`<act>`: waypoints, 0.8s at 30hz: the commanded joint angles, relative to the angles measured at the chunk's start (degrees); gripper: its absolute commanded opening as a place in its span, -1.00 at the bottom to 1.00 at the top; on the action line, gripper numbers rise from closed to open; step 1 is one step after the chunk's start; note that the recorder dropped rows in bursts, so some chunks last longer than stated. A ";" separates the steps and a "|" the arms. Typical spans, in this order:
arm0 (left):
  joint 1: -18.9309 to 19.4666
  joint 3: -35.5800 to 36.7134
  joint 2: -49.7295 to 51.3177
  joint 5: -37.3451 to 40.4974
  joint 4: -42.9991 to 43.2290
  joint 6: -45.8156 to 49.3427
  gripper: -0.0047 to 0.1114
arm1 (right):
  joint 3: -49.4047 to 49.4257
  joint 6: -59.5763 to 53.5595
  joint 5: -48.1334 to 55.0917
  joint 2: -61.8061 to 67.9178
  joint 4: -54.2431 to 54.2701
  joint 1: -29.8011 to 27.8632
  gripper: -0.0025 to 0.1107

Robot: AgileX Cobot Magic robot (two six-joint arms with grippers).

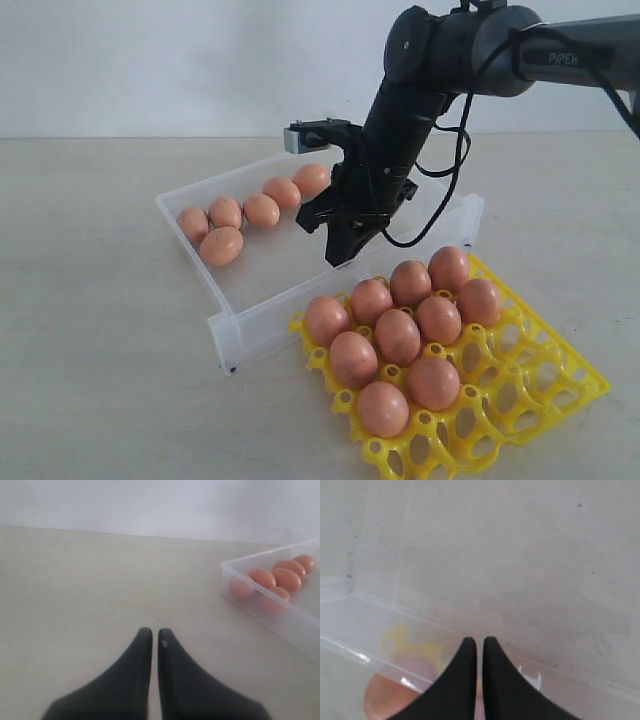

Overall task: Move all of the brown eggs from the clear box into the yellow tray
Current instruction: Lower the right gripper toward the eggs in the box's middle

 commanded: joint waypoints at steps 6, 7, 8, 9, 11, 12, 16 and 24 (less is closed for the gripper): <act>0.17 0.15 -0.20 -0.23 -0.15 -0.06 -0.85 | -0.14 -8.30 -12.39 -0.57 6.96 0.15 -0.96; 0.17 0.15 -0.20 -0.23 -0.15 -0.06 -0.85 | -0.14 -10.46 -14.41 -0.57 6.96 0.30 -0.96; 0.17 0.15 -0.20 -0.23 -0.15 -0.06 -0.85 | -0.14 -11.91 -15.72 -0.57 6.96 0.27 -0.96; 0.17 0.15 -0.20 -0.23 -0.15 -0.06 -0.85 | -0.14 -13.27 -17.02 -0.57 6.86 0.53 -0.96; 0.17 0.15 -0.20 -0.23 -0.15 -0.06 -0.85 | -0.14 -16.44 -18.24 -0.45 6.44 0.77 -0.96; 0.17 0.15 -0.20 -0.23 -0.15 -0.06 -0.85 | -0.14 -18.69 -18.37 -0.45 6.44 0.88 -0.96; 0.17 0.15 -0.20 -0.23 -0.15 -0.06 -0.85 | -0.14 -29.07 -19.67 -0.45 5.54 1.86 -0.83; 0.17 0.15 -0.20 -0.23 -0.15 -0.06 -0.85 | -0.14 -30.12 -36.88 -0.34 5.59 3.24 -0.05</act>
